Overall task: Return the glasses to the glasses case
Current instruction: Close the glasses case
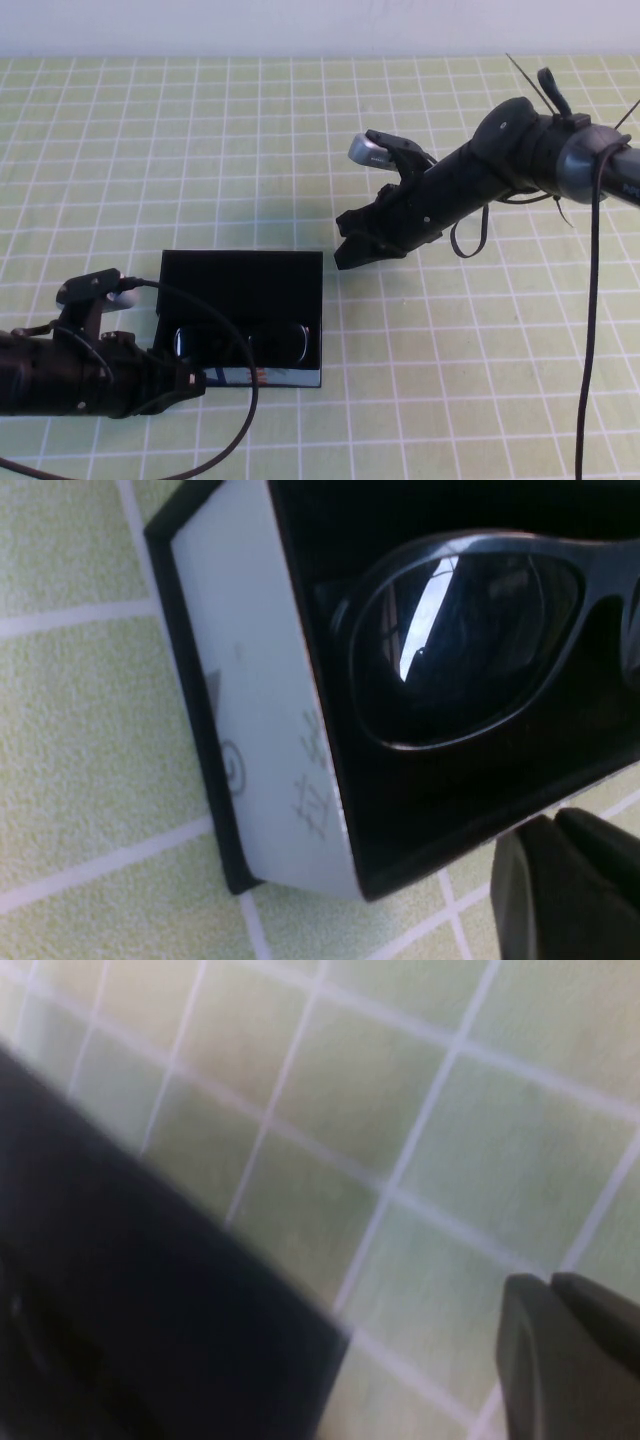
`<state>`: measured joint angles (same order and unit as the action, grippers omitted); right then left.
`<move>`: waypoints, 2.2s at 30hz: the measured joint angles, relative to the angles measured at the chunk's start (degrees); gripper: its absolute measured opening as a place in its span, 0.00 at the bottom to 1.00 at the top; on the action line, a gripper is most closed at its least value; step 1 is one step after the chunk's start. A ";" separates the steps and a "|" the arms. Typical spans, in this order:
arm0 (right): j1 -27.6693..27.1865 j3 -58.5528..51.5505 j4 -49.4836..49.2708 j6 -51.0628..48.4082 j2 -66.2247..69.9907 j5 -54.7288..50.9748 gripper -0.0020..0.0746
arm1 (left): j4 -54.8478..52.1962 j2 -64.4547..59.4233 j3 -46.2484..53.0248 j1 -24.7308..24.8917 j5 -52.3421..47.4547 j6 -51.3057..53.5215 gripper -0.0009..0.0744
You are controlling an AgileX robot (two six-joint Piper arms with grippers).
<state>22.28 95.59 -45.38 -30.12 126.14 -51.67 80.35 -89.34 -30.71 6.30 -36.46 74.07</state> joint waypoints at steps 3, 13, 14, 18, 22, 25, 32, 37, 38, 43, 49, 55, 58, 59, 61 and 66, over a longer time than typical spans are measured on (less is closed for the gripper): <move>0.00 0.00 -2.13 -1.49 1.11 1.65 0.00 | 0.00 0.00 0.00 0.00 0.00 0.00 0.01; 0.22 0.00 -9.04 -6.39 3.27 1.47 0.00 | 0.00 0.00 0.00 0.00 0.00 0.03 0.01; 0.33 0.00 -9.35 -6.84 3.38 1.01 0.00 | 0.00 0.00 0.00 0.00 0.00 0.03 0.01; 0.73 0.00 -11.04 -8.14 3.41 -0.72 0.00 | 0.00 0.00 0.00 0.00 0.00 0.03 0.01; 0.73 0.00 -11.81 -8.84 3.41 -1.88 0.00 | 0.00 0.00 0.00 0.00 0.10 0.03 0.01; 0.73 0.00 -11.92 -9.15 3.41 -3.71 0.00 | 0.00 0.00 0.00 0.00 0.21 0.03 0.01; 0.73 0.00 -12.59 -11.20 3.01 -5.46 0.00 | 0.00 0.00 0.00 0.00 0.56 0.03 0.01; 0.73 0.00 -13.50 -11.84 1.66 -9.28 0.00 | 0.00 0.00 0.00 0.00 0.68 0.13 0.01; 0.73 0.00 -13.64 -11.91 1.54 -11.13 0.00 | 0.00 0.00 0.00 0.00 0.68 0.13 0.01; 1.11 0.00 -13.78 -11.91 1.45 -15.58 0.00 | 0.00 0.00 0.00 0.00 0.68 0.15 0.01; 3.25 0.00 -7.50 -7.81 0.55 -15.79 0.00 | -0.45 0.11 0.00 -0.02 -0.11 -0.31 0.01; 7.82 0.00 -1.42 -3.95 -0.04 -16.37 0.00 | -8.41 4.88 0.00 -0.02 -2.50 -8.31 0.01; 9.99 0.34 1.08 -1.74 -0.41 -15.98 0.00 | -12.67 9.20 0.00 -0.02 -3.33 -12.26 0.01; 10.47 0.46 2.10 -0.89 -0.62 -15.71 0.00 | -13.49 11.05 0.00 -0.02 -3.61 -12.90 0.01; 11.30 0.59 3.68 0.22 -0.95 -14.97 0.00 | -14.14 14.81 0.00 -0.02 -4.31 -13.47 0.01; 12.13 0.59 4.87 1.15 -1.87 -14.16 0.00 | -14.74 28.58 0.59 -0.02 -2.80 -12.99 0.01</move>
<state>34.41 96.18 -40.51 -28.97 124.28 -65.83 65.61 -60.76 -30.11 6.28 -39.26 61.08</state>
